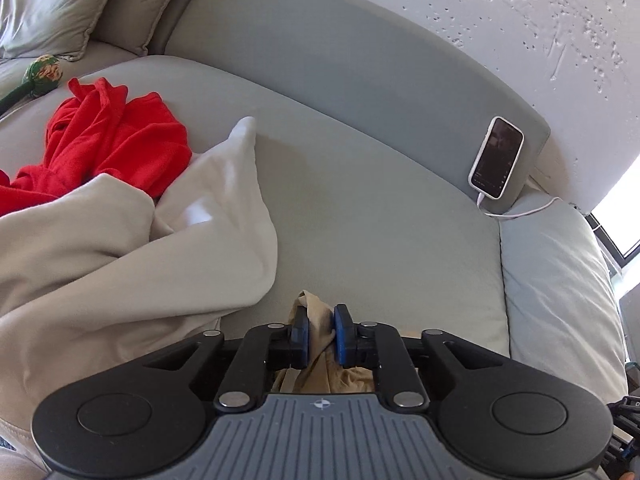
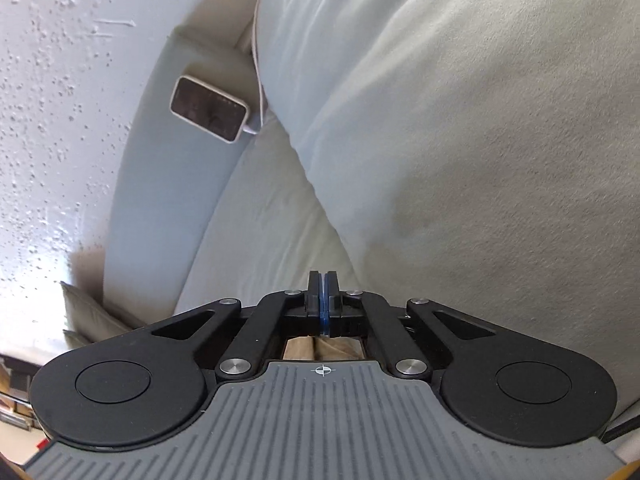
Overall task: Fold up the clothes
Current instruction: 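Pinch the folded trouser edge with the left gripper and tuck it, then open both grippers and lift them away from the trousers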
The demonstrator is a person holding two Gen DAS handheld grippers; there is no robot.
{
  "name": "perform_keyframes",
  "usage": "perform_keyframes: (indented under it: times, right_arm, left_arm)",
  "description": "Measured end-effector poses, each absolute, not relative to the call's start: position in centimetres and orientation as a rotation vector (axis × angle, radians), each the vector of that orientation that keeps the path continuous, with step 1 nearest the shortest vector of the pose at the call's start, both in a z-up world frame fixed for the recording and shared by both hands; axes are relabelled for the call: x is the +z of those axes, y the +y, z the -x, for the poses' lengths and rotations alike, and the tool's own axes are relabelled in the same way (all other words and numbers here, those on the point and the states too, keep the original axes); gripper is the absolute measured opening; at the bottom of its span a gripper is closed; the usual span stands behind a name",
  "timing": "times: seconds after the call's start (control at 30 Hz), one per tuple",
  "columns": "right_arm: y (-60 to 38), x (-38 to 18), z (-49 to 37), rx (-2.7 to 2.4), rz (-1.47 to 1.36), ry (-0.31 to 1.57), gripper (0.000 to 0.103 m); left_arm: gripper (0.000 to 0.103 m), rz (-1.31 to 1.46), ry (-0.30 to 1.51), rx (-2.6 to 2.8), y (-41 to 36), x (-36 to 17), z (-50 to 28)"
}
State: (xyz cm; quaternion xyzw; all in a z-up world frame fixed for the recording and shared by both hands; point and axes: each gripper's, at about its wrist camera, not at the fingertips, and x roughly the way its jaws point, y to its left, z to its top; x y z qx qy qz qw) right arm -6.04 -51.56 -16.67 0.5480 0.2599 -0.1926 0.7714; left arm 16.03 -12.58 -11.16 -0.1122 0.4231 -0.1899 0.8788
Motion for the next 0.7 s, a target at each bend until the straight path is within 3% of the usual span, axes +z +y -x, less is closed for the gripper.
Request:
perform_keyframes:
  times: [0.1, 0.2, 0.27, 0.3, 0.47, 0.6, 0.7]
  right_arm:
    - [-49.8, -14.1, 5.3, -0.393, -1.014, 0.625, 0.005]
    - [-45.5, -11.0, 4.0, -0.332, -0.779, 0.656, 0.010]
    - [-41.9, -10.0, 2.6, -0.277, -0.631, 0.677, 0.044]
    - [-40.2, -9.9, 1.7, -0.242, -0.570, 0.692, 0.048]
    - [-33.9, -12.0, -1.9, -0.177, -0.270, 0.799, 0.047]
    - [-34.0, -13.5, 1.0, -0.210, -0.102, 0.845, 0.047]
    - [-36.7, -13.9, 4.7, -0.297, -0.099, 0.902, 0.047]
  left_arm:
    - [0.024, 0.208, 0.774, -0.321, -12.1, -8.5, -14.4]
    - [0.023, 0.113, 0.604, -0.418, -12.7, -5.4, -11.0]
    - [0.024, 0.040, 0.598, -0.505, -14.4, -5.0, -9.7]
    - [0.024, 0.007, 0.612, -0.531, -15.3, -5.2, -9.3]
    - [0.014, -0.124, 0.800, -0.444, -16.5, -11.4, -11.0]
    - [0.015, -0.163, 0.779, -0.450, -13.4, -12.3, -9.5]
    - [0.023, -0.198, 0.837, -0.417, -11.1, -11.8, -8.4]
